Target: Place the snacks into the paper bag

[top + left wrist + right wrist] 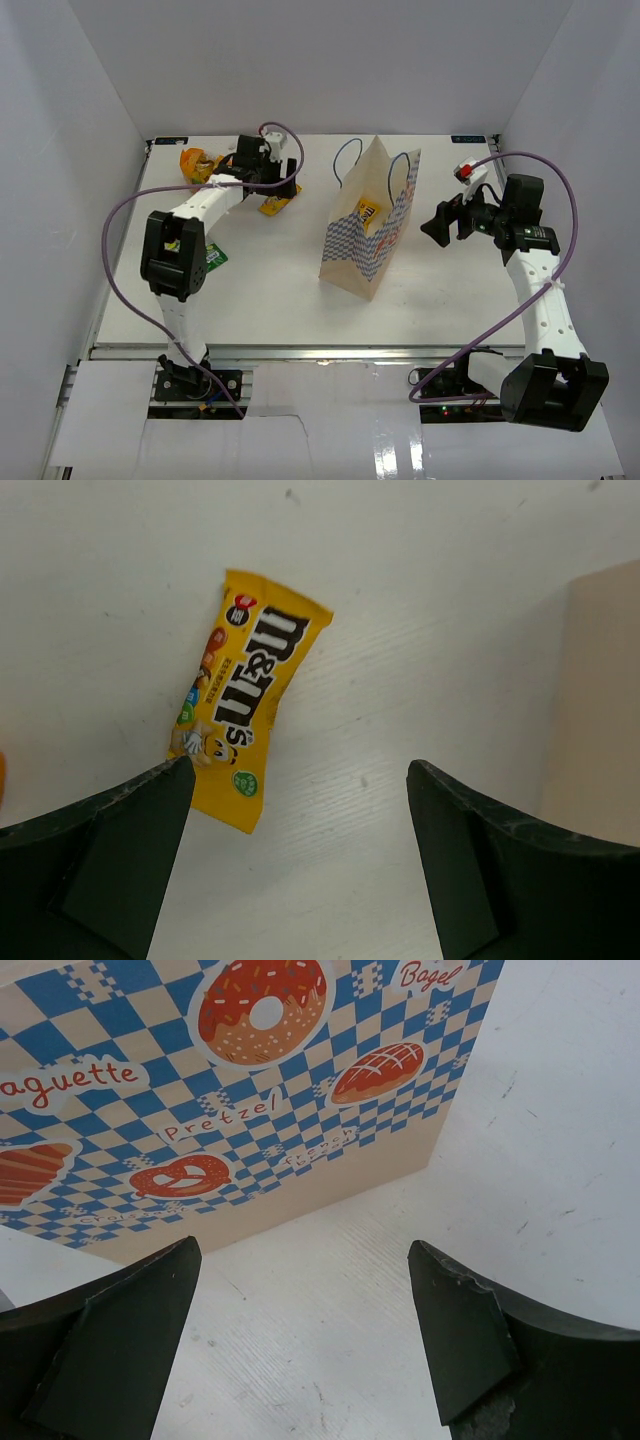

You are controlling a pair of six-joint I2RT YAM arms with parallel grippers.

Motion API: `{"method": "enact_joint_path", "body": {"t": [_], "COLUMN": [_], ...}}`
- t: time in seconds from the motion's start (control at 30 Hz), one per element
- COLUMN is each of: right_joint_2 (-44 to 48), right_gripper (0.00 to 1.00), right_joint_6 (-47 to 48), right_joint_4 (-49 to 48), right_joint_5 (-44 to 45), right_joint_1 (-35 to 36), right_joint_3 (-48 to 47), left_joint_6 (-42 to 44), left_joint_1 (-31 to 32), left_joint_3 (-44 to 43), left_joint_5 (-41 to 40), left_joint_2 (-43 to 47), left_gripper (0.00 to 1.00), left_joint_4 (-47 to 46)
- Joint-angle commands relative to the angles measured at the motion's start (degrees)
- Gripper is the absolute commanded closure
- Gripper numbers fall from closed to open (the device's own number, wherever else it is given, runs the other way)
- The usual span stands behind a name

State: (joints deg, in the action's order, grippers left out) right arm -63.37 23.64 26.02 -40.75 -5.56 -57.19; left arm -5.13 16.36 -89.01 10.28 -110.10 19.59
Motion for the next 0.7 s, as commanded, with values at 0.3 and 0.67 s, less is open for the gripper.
{"method": "enact_joint_path", "body": {"t": [0.3, 0.67], "right_joint_2": [0.27, -0.61], "right_gripper": [0.09, 0.09], "right_joint_6": [1.5, 1.59], "right_joint_4": [0.52, 0.61], "right_joint_5": [-3.9, -3.98], "right_joint_1": [-0.24, -0.24], "right_joint_3": [1.99, 1.73], "left_joint_6": [10.66, 9.08], "left_joint_1": [0.87, 1.92], "left_joint_3": [-5.82, -5.04], "left_joint_5": [-6.14, -11.07], "left_joint_2": [-12.23, -16.02], "left_gripper": [0.07, 0.29], "left_joint_4": [-3.15, -5.27]}}
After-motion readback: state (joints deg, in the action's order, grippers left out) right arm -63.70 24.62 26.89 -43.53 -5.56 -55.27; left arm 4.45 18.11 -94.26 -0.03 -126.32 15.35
